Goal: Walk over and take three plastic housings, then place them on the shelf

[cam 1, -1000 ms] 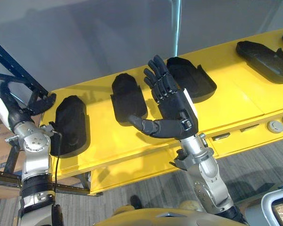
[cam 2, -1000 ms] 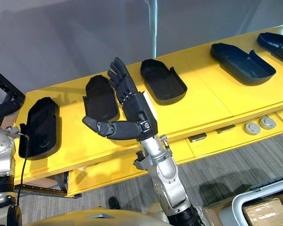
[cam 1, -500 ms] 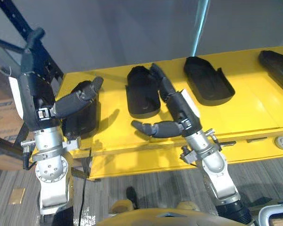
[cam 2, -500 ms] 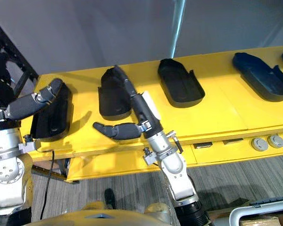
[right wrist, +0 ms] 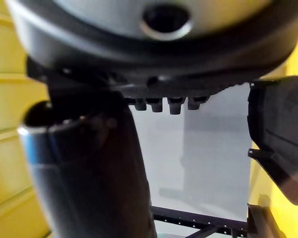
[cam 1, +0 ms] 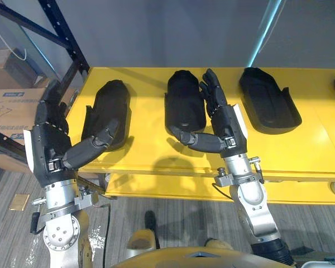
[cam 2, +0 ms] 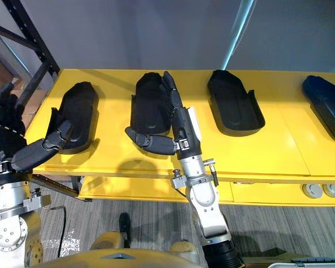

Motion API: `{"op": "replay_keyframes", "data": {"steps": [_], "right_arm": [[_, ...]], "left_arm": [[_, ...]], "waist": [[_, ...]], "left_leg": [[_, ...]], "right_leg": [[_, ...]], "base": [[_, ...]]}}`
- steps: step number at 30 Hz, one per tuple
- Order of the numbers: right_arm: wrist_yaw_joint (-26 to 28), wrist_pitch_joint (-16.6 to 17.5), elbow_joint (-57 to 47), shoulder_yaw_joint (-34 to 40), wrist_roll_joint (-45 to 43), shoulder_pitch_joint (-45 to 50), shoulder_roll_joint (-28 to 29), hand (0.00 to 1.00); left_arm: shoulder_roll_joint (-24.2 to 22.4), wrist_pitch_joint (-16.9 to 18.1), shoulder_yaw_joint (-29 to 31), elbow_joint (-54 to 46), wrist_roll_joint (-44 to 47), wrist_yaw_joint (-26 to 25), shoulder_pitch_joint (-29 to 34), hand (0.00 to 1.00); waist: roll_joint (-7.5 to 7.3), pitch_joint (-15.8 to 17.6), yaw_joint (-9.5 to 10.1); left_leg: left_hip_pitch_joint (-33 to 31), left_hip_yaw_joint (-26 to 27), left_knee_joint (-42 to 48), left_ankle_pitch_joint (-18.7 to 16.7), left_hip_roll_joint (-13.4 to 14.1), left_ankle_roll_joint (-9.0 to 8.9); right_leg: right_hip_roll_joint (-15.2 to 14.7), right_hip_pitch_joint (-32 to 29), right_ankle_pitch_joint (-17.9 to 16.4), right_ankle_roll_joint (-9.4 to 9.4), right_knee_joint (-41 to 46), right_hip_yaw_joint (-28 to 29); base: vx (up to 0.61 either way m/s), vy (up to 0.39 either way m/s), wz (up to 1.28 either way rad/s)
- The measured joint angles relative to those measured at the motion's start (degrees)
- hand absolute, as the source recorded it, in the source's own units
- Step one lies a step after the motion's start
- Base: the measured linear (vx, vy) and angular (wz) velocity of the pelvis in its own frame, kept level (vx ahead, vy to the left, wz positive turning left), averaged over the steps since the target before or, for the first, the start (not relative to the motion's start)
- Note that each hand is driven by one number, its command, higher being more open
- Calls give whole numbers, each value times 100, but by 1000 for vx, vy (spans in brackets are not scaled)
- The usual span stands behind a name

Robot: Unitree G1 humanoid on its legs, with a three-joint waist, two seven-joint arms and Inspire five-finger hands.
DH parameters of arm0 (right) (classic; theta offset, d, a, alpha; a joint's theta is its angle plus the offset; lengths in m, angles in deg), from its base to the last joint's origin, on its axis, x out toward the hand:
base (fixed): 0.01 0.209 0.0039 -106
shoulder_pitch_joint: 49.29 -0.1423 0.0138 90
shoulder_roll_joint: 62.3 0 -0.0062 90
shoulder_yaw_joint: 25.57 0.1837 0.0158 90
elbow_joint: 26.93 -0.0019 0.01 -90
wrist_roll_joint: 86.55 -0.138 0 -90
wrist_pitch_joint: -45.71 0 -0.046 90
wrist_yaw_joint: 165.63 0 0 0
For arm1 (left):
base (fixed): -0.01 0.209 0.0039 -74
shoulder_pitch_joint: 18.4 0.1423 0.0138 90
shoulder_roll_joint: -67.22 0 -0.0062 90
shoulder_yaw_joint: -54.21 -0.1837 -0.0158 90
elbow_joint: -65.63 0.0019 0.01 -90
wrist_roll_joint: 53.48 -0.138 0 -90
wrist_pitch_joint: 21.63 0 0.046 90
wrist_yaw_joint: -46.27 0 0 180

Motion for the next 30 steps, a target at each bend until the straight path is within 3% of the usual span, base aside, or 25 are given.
{"op": "replay_keyframes", "data": {"steps": [6,16,30], "right_arm": [[-169,-1,65,-298,-12,-7,77,100],[-321,-3,571,-491,-61,-281,79,100],[-494,-3,637,-621,-69,-403,79,100]], "left_arm": [[-59,-456,-226,38,329,106,425,100],[-104,-509,-837,731,511,228,616,100],[-18,-412,-1077,929,514,180,654,100]], "waist": [[-67,20,71],[-104,18,288],[-170,-49,277]], "left_leg": [[-109,-43,-1,41,-1,14],[-234,-224,-2,134,-28,31],[-324,-181,-2,157,-15,55]], "right_leg": [[6,-79,-28,-45,9,-50],[16,-87,15,22,19,-235],[6,-226,25,18,72,-173]], "base": [[-37,-5,6],[-5,-11,10],[-9,-5,-1]]}}
